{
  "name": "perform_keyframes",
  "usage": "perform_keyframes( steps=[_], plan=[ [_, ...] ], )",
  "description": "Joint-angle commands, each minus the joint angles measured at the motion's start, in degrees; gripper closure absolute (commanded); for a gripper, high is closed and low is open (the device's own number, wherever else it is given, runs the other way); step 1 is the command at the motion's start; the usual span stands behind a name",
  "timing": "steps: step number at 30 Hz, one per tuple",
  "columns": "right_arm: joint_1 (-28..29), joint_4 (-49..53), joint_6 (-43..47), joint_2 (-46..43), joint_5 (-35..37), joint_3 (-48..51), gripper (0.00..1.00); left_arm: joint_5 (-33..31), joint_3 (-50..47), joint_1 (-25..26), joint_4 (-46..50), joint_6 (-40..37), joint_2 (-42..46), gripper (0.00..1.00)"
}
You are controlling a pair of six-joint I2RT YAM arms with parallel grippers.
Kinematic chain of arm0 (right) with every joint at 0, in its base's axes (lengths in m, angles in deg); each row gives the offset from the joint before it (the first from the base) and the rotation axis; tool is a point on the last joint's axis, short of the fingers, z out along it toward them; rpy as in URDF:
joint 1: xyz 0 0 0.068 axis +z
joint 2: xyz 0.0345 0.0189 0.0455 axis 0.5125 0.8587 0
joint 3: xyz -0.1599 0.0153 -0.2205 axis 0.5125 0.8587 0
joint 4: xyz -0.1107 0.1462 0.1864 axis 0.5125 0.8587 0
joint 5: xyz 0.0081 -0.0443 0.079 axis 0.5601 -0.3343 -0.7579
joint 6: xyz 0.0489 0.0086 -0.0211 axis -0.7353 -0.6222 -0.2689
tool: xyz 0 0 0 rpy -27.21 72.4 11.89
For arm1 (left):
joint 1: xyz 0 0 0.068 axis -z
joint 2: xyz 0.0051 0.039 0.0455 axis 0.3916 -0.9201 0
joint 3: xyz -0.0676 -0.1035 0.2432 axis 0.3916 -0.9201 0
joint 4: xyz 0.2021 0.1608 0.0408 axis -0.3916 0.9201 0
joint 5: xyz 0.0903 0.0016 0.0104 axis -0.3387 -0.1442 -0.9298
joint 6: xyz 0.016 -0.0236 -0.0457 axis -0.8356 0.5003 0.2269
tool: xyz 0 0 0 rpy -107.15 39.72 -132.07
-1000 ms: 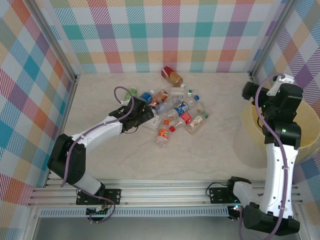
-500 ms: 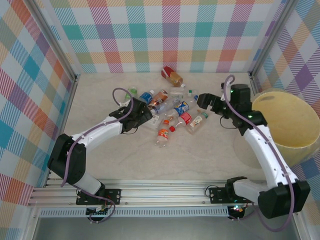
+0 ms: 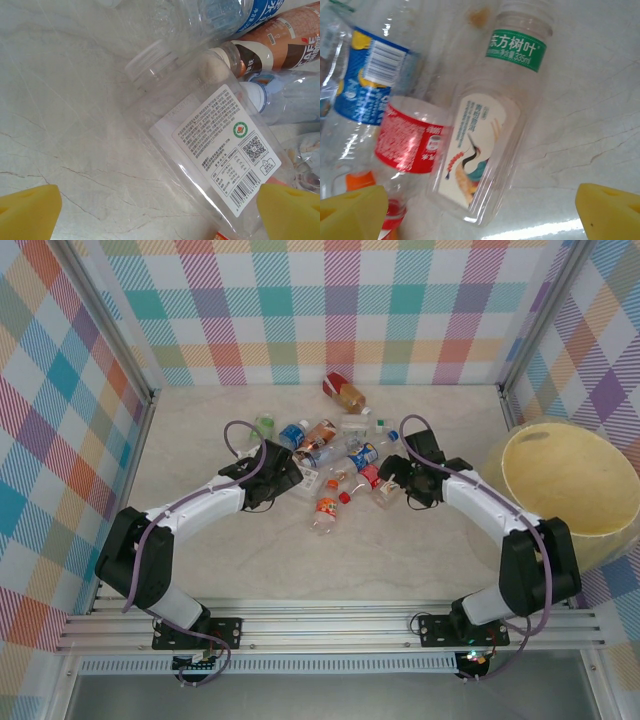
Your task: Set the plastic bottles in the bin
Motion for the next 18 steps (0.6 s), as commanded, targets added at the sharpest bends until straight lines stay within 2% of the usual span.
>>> perform_keyframes(
  steps=[1,4,8,12,18],
  plan=[
    [0.4,-2.5,-1.0,3.2,-0.8,-1.4,0.05,-1.3,-0.8,-0.8,1.2,0.9,0.2,0.0],
    [0.5,-1.8,-0.9,7.1,-2.9,-3.3,0.06,-1.3,-0.8,-0.9,1.3,0.7,0.3,0.0],
    [1.0,-1.1,-2.1,10.5,0.1,-4.0,0.09,-1.4,-1.1,-1.0,1.5,0.9,0.3,0.0],
    [1.2,-0.4,-2.0,12.0,2.7,-3.7,0.21,-2.3,-1.2,-1.1,2.1,0.9,0.6,0.0],
    [1.3,-0.4,-1.0,13.7,3.6,-2.6,0.22,-2.4,-1.4,-1.2,2.1,0.8,0.7,0.0]
  ],
)
